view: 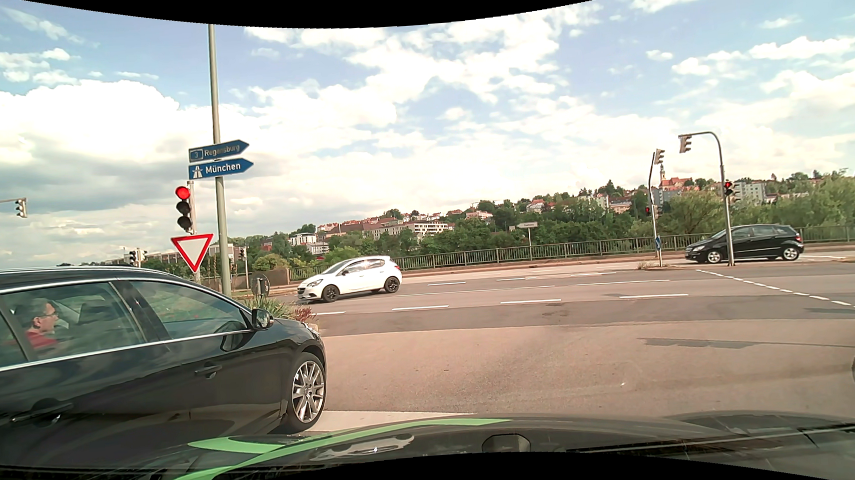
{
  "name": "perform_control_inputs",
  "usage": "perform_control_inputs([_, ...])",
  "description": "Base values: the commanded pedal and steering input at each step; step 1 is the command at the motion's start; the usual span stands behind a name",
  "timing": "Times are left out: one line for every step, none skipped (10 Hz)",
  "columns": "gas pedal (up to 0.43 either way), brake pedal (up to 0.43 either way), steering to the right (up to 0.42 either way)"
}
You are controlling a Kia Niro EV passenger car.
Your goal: Follow the waypoints while adhering to traffic rules and regulations
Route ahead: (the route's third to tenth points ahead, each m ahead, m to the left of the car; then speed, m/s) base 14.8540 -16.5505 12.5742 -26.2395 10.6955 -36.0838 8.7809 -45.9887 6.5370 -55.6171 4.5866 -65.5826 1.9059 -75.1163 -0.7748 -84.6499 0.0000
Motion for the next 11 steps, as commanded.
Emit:
perform_control_inputs([0.0, 0.61, 0.259])
perform_control_inputs([0.0, 0.61, 0.259])
perform_control_inputs([0.0, 0.61, 0.258])
perform_control_inputs([0.0, 0.61, 0.259])
perform_control_inputs([0.0, 0.61, 0.259])
perform_control_inputs([0.0, 0.61, 0.259])
perform_control_inputs([0.0, 0.61, 0.259])
perform_control_inputs([0.0, 0.61, 0.259])
perform_control_inputs([0.0, 0.61, 0.259])
perform_control_inputs([0.0, 0.61, 0.258])
perform_control_inputs([0.0, 0.61, 0.258])
